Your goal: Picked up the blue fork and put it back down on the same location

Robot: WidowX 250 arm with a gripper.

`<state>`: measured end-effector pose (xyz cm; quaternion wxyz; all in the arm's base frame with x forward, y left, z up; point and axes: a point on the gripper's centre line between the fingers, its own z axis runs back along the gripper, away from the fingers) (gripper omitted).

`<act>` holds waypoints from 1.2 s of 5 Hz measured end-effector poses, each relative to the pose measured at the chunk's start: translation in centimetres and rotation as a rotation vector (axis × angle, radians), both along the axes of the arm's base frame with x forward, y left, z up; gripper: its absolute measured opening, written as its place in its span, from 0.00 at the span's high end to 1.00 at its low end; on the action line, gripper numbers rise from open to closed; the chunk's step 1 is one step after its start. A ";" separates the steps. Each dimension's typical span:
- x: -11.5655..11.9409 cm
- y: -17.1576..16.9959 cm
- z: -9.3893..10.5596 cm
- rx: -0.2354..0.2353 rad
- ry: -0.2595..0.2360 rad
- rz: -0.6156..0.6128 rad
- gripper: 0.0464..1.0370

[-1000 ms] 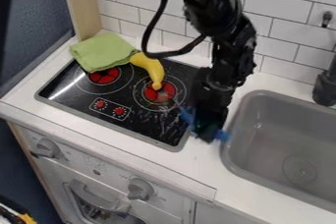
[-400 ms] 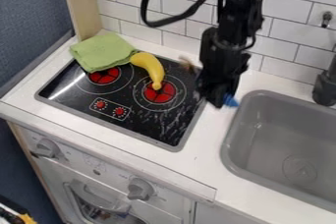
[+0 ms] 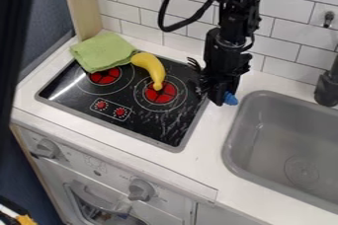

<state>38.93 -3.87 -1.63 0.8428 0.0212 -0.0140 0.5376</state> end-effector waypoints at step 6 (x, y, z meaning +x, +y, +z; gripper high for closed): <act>-2.3 7.0 -1.5 -0.060 0.032 0.224 0.81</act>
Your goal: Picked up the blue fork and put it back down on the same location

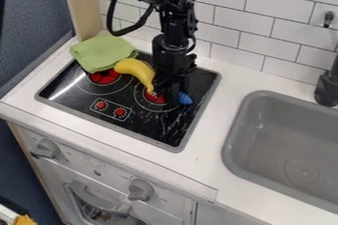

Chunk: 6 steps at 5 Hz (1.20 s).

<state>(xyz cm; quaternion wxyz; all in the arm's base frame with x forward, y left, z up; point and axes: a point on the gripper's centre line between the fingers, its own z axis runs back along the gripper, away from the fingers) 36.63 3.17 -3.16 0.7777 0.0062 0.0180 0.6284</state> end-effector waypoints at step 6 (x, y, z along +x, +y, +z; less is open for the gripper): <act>-7.2 1.6 1.7 0.004 0.012 0.153 0.81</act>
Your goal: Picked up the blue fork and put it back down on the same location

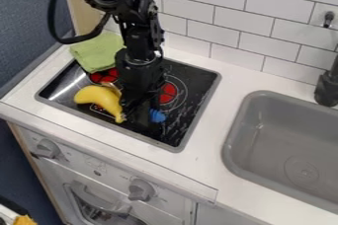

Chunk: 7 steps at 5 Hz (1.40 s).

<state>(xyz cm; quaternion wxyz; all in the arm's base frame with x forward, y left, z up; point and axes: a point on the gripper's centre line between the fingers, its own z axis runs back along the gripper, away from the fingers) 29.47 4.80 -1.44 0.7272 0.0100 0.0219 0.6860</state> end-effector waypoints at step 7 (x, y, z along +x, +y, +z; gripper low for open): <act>2.5 -6.3 -1.2 0.064 0.001 -0.161 0.81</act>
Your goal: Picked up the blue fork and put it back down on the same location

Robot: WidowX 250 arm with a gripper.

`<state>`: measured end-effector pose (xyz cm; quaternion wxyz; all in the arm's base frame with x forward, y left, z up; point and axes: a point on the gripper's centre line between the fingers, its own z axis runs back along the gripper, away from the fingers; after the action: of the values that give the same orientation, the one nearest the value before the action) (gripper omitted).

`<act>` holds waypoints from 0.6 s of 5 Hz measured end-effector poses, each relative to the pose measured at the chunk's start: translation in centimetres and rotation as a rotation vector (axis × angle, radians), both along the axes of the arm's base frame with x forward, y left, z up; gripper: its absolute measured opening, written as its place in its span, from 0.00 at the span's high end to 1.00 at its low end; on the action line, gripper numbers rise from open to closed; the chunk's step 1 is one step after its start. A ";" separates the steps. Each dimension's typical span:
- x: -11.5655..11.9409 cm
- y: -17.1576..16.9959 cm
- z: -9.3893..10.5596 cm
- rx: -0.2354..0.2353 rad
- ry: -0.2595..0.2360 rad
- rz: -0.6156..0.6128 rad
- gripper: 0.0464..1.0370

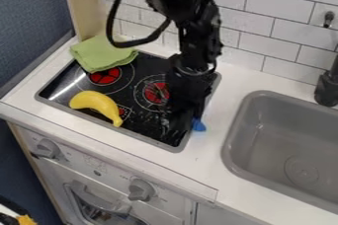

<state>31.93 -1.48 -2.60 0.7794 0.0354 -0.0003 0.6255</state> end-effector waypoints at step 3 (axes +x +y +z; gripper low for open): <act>0.3 0.1 -0.7 0.005 0.070 0.092 0.15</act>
<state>32.19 -1.40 -3.33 0.7494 0.0592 0.0268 0.6589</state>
